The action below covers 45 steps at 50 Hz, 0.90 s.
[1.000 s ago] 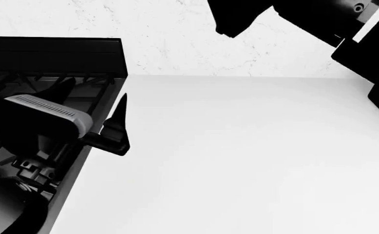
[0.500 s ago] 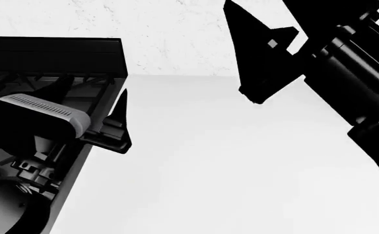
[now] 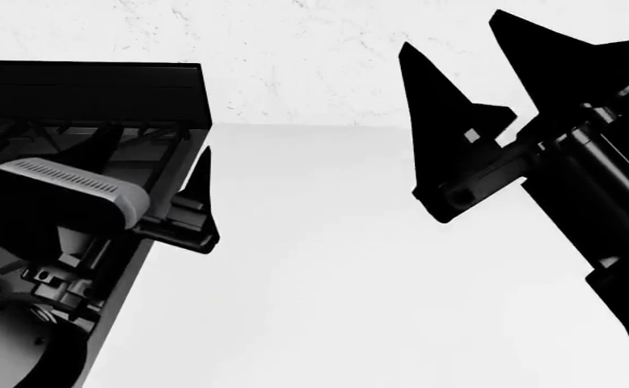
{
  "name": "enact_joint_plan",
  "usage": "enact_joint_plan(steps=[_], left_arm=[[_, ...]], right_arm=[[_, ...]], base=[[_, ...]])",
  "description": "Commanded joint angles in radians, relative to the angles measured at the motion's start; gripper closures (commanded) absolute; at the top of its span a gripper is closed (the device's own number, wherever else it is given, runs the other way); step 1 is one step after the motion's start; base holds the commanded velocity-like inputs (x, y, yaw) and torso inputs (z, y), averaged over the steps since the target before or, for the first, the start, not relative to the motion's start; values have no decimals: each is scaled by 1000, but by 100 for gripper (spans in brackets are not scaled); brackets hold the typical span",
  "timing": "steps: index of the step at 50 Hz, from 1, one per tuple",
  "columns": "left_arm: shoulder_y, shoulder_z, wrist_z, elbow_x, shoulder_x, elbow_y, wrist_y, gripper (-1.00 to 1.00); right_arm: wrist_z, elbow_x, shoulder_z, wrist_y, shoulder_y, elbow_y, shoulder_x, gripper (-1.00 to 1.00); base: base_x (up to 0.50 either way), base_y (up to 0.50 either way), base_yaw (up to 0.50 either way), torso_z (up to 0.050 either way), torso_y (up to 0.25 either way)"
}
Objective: Pick the tomato, kiwi from the counter and place them in the cabinet. Then close the cabinet.
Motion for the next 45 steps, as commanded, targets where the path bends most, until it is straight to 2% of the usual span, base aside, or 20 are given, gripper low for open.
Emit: enact_joint_plan(steps=[1, 18, 23, 31, 37, 45], left_arm=[[21, -7, -7, 2, 4, 5, 16, -100], [32, -7, -6, 9, 0, 3, 28, -100], [30, -4, -8, 9, -1, 6, 26, -100], [39, -5, -6, 13, -4, 5, 34, -100], [42, -7, -6, 13, -6, 4, 37, -100], [46, -8, -5, 14, -9, 2, 41, -100]], right_arm=[[26, -32, 63, -52, -129, -78, 58, -100], [22, -34, 56, -47, -133, -77, 61, -100], [21, -37, 56, -49, -129, -73, 58, -100], [19, -44, 55, -51, -134, -73, 57, -100], [10, -41, 56, -58, -135, -74, 53, -100], [7, -34, 64, -66, -138, -78, 55, -100]], base=[[0, 0, 0, 0, 0], [-274, -150, 0, 0, 0], [-17, -44, 0, 0, 0], [16, -424, 0, 0, 0], [1, -16, 0, 0, 0], [0, 0, -456, 0, 0]])
